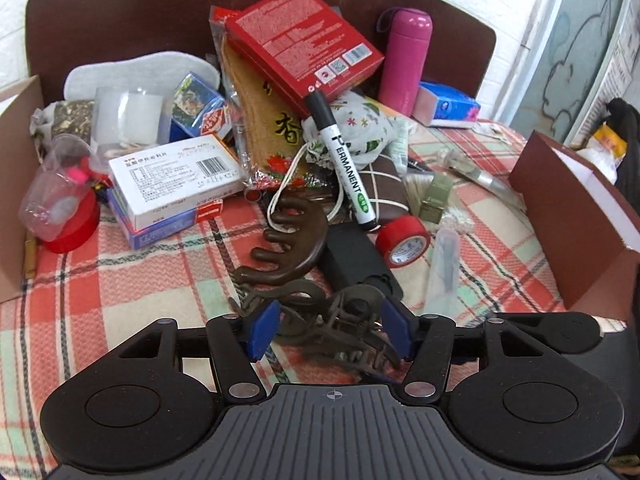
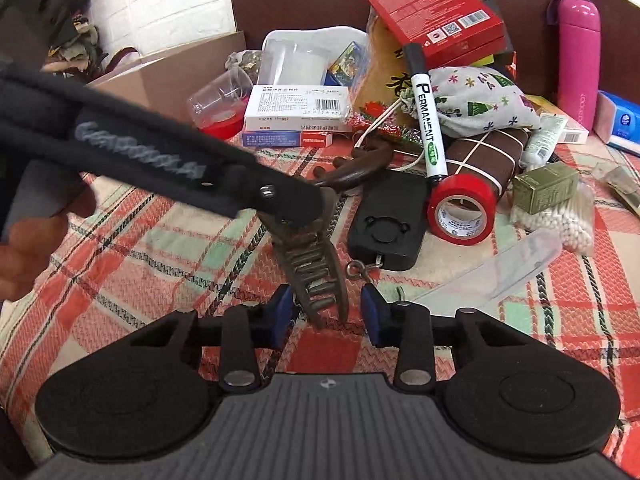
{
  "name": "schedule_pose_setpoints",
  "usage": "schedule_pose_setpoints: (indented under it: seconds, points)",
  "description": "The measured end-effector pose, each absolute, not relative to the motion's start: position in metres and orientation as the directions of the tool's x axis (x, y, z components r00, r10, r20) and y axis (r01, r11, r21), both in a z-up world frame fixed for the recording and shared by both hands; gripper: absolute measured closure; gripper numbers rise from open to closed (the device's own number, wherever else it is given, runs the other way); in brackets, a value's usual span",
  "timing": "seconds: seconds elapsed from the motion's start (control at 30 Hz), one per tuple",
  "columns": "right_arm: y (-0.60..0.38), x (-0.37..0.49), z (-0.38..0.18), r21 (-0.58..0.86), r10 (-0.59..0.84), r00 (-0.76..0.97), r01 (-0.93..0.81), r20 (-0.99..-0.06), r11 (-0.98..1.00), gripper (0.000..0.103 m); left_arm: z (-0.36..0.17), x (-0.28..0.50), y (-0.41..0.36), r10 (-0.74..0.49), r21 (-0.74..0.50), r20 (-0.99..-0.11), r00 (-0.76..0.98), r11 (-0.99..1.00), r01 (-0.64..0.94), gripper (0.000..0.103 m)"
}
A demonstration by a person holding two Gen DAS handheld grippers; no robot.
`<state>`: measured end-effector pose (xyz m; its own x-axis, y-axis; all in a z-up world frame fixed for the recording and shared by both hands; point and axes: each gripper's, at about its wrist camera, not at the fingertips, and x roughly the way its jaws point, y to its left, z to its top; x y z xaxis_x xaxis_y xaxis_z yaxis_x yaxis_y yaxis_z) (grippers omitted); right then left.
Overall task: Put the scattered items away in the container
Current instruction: 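Return the left tool to the table and grasp the brown claw clip, then lift the claw clip with the left gripper and carry it over the box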
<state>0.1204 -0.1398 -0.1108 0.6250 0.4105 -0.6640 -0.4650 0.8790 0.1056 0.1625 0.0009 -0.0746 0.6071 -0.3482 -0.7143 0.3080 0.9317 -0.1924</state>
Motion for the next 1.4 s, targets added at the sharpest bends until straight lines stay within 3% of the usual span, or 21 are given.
schedule_pose_setpoints:
  seconds: [0.2,0.23,0.37,0.5,0.53,0.57,0.9,1.1,1.13,1.23,1.4]
  points:
    - [-0.137,0.122,-0.112,0.094,0.404,0.633,-0.464,-0.661,0.881,0.061,-0.082,0.169,0.014,-0.418,-0.294,-0.704,0.574,0.907,0.300,0.041]
    - [-0.137,0.122,-0.112,0.091,0.402,0.633,-0.465,-0.661,0.881,0.062,-0.084,0.170,0.017,-0.431,-0.312,-0.701,0.568,0.902,0.299,0.053]
    - [-0.131,0.119,-0.112,0.078,0.397,0.629,-0.471,-0.669,0.879,0.068,-0.085,0.164,0.023,-0.449,-0.346,-0.690,0.567,0.894,0.286,0.059]
    - [-0.121,0.108,-0.111,0.015,0.387,0.632,-0.510,-0.671,0.860,0.069,-0.083,0.151,0.032,-0.443,-0.360,-0.689,0.573,0.896,0.259,0.059]
    - [-0.119,0.105,-0.110,0.015,0.396,0.626,-0.523,-0.672,0.852,0.070,-0.082,0.148,0.034,-0.440,-0.364,-0.690,0.575,0.897,0.250,0.056]
    - [-0.118,0.102,-0.110,0.019,0.406,0.620,-0.534,-0.672,0.845,0.070,-0.081,0.145,0.037,-0.437,-0.370,-0.689,0.578,0.898,0.238,0.044]
    - [-0.110,0.099,-0.113,0.016,0.409,0.614,-0.542,-0.676,0.840,0.071,-0.078,0.154,0.063,-0.410,-0.440,-0.684,0.603,0.892,0.108,0.048]
    - [-0.111,0.100,-0.114,0.030,0.412,0.614,-0.535,-0.673,0.845,0.071,-0.091,0.164,0.060,-0.384,-0.422,-0.715,0.583,0.903,0.077,0.066]
    - [-0.112,0.100,-0.114,0.034,0.414,0.613,-0.533,-0.673,0.845,0.071,-0.092,0.163,0.060,-0.379,-0.414,-0.719,0.583,0.907,0.079,0.082]
    - [-0.110,0.101,-0.115,0.033,0.415,0.611,-0.536,-0.675,0.843,0.071,-0.095,0.161,0.064,-0.397,-0.441,-0.720,0.570,0.895,0.066,0.094]
    - [-0.106,0.098,-0.111,0.019,0.417,0.611,-0.549,-0.672,0.835,0.072,-0.091,0.153,0.064,-0.383,-0.433,-0.711,0.590,0.899,0.062,0.099]
